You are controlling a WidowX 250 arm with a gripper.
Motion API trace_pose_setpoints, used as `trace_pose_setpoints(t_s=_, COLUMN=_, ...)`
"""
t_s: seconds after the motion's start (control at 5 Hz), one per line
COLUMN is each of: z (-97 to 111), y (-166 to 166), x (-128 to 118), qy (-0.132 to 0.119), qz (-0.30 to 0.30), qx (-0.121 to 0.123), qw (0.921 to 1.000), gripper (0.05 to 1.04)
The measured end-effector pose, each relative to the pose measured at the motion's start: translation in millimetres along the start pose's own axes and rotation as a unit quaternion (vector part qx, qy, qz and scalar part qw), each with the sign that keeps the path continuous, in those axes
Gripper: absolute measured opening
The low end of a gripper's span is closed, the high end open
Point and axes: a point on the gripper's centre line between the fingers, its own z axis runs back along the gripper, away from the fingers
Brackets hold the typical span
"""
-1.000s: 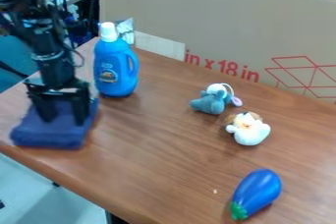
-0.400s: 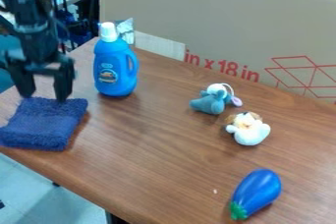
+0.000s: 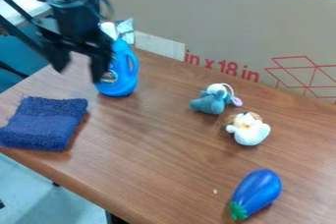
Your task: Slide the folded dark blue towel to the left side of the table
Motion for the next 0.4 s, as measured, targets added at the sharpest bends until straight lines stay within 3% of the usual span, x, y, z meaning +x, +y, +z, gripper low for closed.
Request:
trace_pose_setpoints(t_s=0.2, z=-11, y=-39, x=-7, qy=0.034, qz=-0.058, qx=-0.007, qw=0.9977, gripper=1.002)
trace_pose_setpoints(t_s=0.4, z=-23, y=-55, x=-20, qy=0.082, qz=-0.063, qx=-0.015, qw=0.9945, gripper=1.002)
